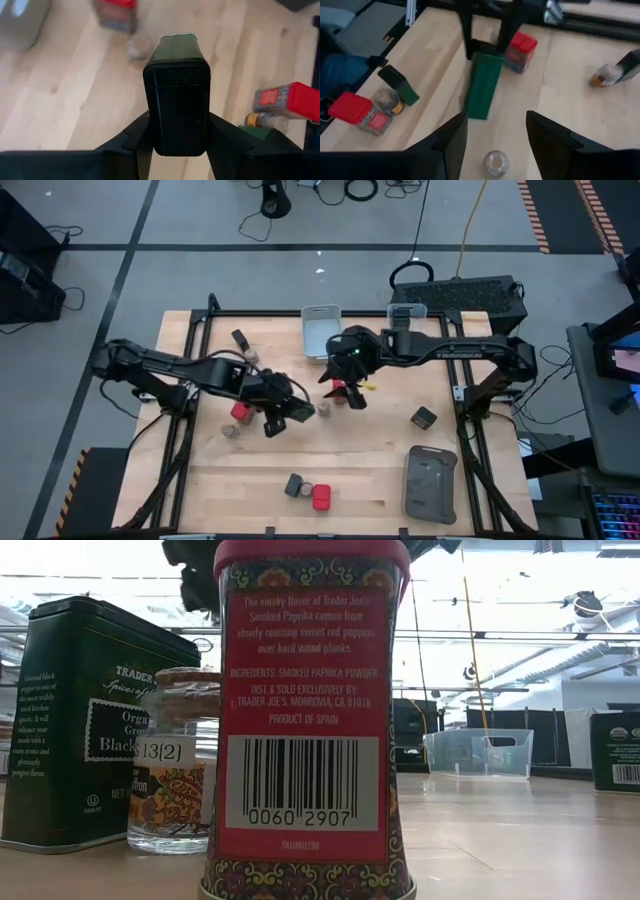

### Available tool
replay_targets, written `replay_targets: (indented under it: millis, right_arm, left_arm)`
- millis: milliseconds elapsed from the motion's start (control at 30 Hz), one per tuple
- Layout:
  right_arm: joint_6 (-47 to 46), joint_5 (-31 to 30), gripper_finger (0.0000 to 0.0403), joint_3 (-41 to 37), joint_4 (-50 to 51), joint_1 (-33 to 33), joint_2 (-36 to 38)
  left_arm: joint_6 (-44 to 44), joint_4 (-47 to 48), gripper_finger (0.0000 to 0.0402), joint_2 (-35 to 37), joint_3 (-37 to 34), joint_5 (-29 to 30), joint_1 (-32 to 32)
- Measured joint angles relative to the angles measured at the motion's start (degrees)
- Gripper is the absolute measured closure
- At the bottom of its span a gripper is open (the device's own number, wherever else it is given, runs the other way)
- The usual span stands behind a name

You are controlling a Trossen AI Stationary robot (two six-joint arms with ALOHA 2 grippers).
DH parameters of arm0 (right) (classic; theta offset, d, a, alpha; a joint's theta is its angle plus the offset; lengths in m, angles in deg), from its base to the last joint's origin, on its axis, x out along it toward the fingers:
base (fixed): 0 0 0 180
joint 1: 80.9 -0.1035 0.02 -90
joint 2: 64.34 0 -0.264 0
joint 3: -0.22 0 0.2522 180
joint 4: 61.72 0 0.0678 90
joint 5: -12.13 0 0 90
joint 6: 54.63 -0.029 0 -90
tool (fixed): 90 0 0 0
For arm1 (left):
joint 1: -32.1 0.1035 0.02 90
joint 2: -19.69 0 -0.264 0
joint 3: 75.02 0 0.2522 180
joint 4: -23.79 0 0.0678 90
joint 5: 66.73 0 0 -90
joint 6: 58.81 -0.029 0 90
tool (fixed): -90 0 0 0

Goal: Sort spices by type
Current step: Put the black seasoning can into the transparent bin

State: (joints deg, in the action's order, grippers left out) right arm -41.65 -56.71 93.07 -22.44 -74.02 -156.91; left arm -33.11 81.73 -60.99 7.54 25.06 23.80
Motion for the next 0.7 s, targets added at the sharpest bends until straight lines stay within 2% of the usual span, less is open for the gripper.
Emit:
replay_targets:
  millis: [433, 700]
  right_arm:
    - [-4.03, -0.01, 0.013, 0.0, -7.51, -1.75, -2.73]
    - [-5.5, -0.05, 0.0116, 0.0, -7.88, -1.75, -2.7]
  left_arm:
    - [-10.14, -4.86, 0.0248, -2.6, -0.02, 0.56, 1.62]
    - [-11.68, -8.01, 0.0248, -3.16, -0.02, 3.2, 2.5]
